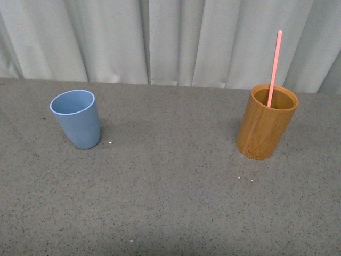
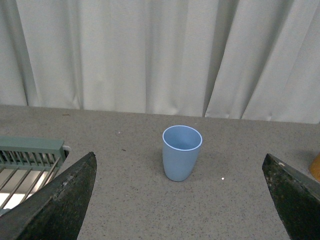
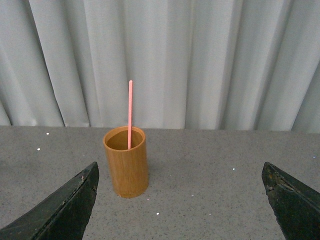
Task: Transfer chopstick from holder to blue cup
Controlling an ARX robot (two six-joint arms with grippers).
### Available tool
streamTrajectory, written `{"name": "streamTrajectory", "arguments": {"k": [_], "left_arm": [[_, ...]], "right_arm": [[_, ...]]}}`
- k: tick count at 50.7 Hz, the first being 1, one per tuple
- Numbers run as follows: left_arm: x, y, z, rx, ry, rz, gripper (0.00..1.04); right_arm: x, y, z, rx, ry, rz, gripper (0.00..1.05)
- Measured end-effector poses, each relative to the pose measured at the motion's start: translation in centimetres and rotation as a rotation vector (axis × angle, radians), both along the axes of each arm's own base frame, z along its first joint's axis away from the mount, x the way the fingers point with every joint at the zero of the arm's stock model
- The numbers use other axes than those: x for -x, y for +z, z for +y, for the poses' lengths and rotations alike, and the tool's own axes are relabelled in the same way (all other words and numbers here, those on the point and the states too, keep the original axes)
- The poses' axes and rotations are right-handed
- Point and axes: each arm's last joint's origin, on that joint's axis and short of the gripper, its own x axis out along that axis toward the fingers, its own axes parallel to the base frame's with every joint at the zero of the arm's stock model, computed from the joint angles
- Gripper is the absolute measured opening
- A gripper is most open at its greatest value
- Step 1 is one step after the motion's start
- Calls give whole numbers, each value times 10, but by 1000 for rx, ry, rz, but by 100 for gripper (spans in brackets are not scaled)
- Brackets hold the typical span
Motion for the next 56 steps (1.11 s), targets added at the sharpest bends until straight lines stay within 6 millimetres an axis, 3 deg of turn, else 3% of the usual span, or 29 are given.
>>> {"name": "streamTrajectory", "arguments": {"k": [11,15,20,23,32,35,43,56], "left_arm": [[0,0,0,6,-1,5,98],[-2,-4,-1,174,-61,161,98],[-11,-8,0,459,11,261,98],[-23,1,2,593,73,233,98],[-59,23,-1,722,125,185,98],[-82,23,-10,745,145,210,98],[-136,-1,-35,727,136,346,98],[-170,-42,-46,666,169,508,98]], "right_arm": [[0,0,0,0,0,0,95],[0,0,0,0,0,0,95],[0,0,0,0,0,0,95],[0,0,0,0,0,0,95],[0,0,0,0,0,0,95],[0,0,0,0,0,0,95],[0,0,0,0,0,0,95],[0,0,0,0,0,0,95]]}}
